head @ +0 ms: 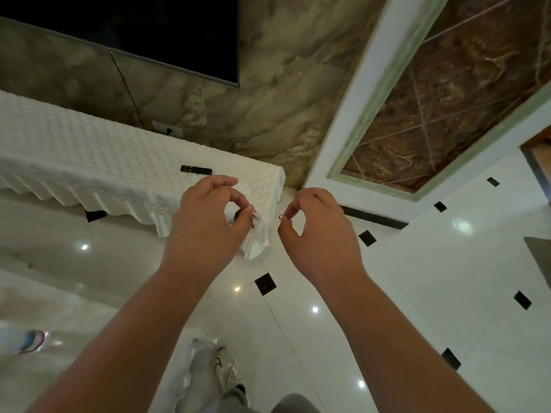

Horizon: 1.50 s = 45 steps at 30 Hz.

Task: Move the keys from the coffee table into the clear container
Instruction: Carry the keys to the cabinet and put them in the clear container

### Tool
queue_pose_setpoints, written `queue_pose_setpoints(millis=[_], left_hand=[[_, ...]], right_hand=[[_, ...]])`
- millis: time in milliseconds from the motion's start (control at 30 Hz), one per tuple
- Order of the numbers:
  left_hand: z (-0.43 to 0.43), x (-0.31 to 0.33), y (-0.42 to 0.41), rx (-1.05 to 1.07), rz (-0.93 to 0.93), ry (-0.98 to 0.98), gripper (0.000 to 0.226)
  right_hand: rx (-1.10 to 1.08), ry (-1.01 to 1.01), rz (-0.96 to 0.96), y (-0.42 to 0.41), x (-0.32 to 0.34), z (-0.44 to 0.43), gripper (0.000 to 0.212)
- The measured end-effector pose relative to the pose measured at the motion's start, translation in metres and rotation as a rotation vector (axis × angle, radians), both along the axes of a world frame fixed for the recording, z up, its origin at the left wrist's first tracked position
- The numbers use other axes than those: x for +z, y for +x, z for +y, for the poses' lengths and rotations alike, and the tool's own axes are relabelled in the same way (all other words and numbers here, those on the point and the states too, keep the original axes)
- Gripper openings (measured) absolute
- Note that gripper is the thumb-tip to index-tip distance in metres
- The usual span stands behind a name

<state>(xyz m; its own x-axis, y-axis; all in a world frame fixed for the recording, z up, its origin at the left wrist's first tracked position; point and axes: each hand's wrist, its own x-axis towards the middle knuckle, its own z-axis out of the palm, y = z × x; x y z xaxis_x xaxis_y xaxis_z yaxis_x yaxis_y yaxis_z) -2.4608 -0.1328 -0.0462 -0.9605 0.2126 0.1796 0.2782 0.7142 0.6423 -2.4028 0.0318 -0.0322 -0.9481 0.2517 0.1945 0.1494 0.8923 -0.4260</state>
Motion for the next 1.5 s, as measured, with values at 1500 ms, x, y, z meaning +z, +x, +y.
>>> queue_pose_setpoints(millis=[1500], left_hand=[[-0.214,-0.006,-0.168,1.232,-0.024,-0.006,0.006]], right_hand=[[1.227,-0.104,-0.091,-0.41,-0.018,-0.261,0.01]])
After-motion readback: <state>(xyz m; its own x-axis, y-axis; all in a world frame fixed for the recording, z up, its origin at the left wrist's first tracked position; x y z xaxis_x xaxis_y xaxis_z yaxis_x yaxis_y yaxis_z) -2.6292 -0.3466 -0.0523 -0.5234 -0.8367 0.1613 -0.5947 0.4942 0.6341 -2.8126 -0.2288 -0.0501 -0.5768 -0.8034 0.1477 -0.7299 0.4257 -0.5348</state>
